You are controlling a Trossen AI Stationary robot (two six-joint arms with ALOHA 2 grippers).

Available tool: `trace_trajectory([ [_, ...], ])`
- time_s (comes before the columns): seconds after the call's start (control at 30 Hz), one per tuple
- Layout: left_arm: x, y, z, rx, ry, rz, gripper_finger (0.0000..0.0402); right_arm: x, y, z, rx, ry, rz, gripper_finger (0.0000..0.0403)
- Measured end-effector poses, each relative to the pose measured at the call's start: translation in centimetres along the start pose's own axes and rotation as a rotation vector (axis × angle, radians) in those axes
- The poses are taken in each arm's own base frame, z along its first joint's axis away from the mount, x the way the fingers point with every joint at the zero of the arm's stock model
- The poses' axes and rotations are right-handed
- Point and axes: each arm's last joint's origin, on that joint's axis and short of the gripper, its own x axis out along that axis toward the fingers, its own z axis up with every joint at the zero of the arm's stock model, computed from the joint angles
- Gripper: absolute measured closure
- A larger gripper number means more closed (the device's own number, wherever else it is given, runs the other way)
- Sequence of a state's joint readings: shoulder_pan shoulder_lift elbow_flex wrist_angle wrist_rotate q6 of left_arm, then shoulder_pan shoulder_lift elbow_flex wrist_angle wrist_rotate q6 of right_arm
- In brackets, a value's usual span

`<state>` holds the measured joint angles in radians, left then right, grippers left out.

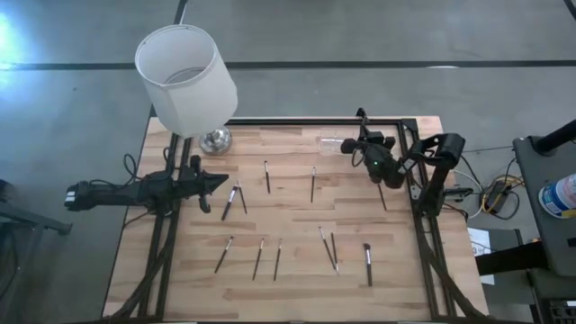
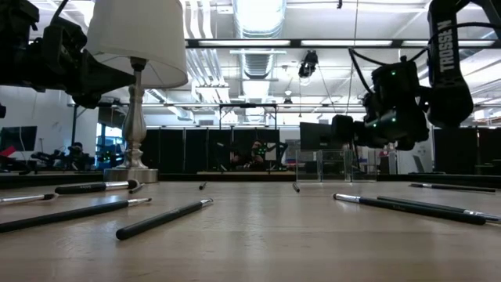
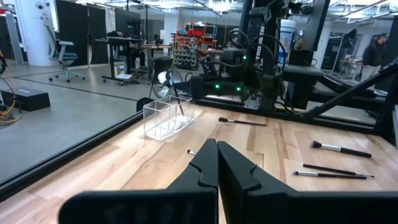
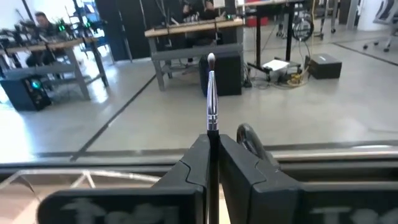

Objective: Put items in baskets/containers
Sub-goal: Put the foundation brush in the left compartment of the transparent organizer, then put the foundation brush into the transparent organizer

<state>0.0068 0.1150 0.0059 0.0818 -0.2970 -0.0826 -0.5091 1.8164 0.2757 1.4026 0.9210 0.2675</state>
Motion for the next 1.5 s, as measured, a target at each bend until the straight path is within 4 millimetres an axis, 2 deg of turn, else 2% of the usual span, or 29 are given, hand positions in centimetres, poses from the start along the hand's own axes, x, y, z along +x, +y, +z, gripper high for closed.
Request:
trace_trajectory([
  [0.23, 0.0, 0.0, 0.0, 0.001, 0.000, 0.000, 0.0401, 0.0, 0.0, -0.1, 0.009, 0.002, -0.027, 0.0361],
  [0.63, 0.0, 0.0, 0.1, -0.026, -0.012, -0.001, 0.0401, -0.8, -0.2, 0.6, 0.008, 0.017, -0.003, 0.0268],
  [0.8, 0.0, 0.0, 0.1, -0.027, -0.012, -0.001, 0.0401, -1.4, -0.1, 1.4, -0.034, 0.058, 0.023, 0.0254],
  [0.97, 0.1, 0.0, 0.0, -0.024, 0.002, 0.000, 0.0401, -2.3, -0.1, 2.7, -0.073, 0.086, 0.042, 0.0274],
  [1.2, 0.6, 0.0, -0.7, 0.000, 0.082, 0.044, 0.0401, -4.5, -0.4, 4.5, -0.147, 0.143, 0.114, 0.0338],
  [1.37, 1.1, -0.2, -0.8, 0.024, 0.166, 0.055, 0.0401, -6.4, -0.6, 5.0, -0.207, 0.211, 0.232, 0.0386],
  [1.5, 1.7, -0.4, -1.1, 0.038, 0.255, 0.098, 0.0401, -8.4, -0.5, 5.1, -0.218, 0.212, 0.327, 0.0394],
])
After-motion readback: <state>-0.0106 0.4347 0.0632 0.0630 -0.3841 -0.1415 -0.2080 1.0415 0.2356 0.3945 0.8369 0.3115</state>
